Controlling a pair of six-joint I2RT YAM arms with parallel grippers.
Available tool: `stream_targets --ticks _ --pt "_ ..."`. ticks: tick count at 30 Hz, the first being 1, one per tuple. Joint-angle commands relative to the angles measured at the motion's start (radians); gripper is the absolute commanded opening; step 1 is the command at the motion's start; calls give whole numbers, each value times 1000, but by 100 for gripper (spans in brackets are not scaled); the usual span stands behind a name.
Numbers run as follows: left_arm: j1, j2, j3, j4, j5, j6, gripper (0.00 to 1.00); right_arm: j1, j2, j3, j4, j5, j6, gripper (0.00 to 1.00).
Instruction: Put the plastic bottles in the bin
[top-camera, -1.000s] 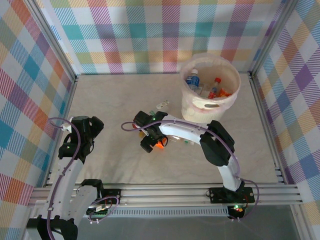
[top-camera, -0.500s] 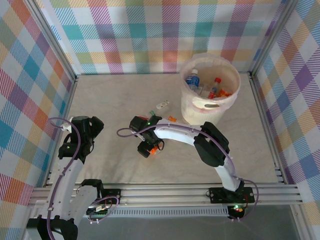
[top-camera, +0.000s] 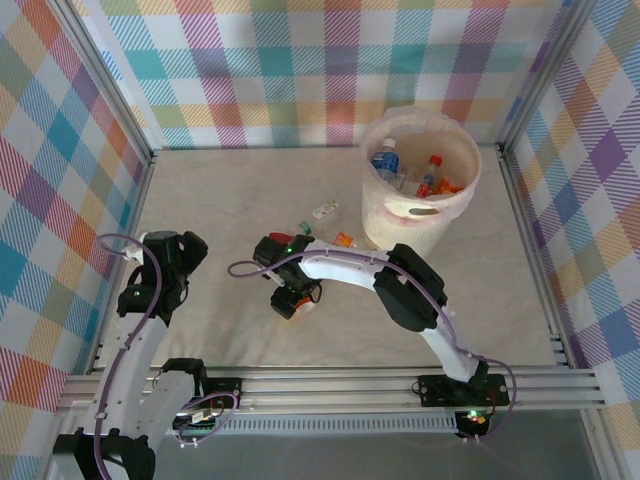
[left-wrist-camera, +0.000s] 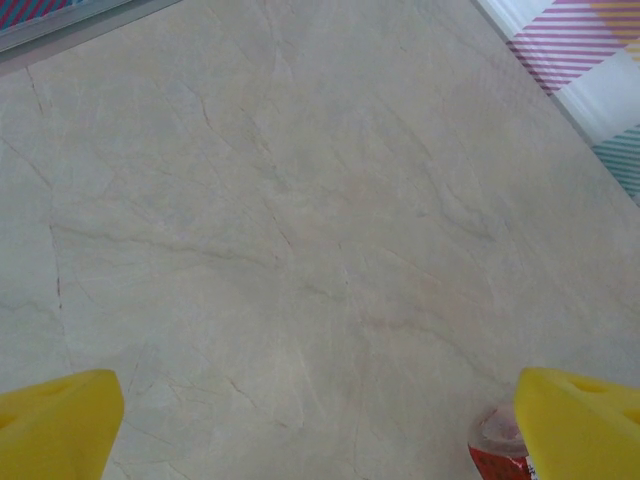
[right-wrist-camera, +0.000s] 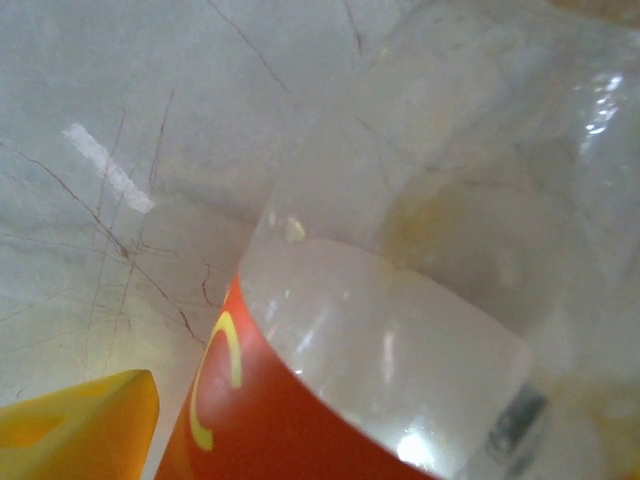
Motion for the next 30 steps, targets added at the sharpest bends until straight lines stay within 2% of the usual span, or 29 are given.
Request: stream_targets --ticks 1,7,17,30 --pt "12 1 -12 12 -5 -8 100 11 28 34 -22 -34 -15 85" --pt "12 2 -11 10 -9 -7 100 22 58 45 -23 -44 -14 82" --pt "12 1 -12 -1 -29 3 100 30 66 61 -29 -37 -12 62" --pt "12 -9 -6 -7 -29 2 100 30 -61 -11 32 -32 31 52"
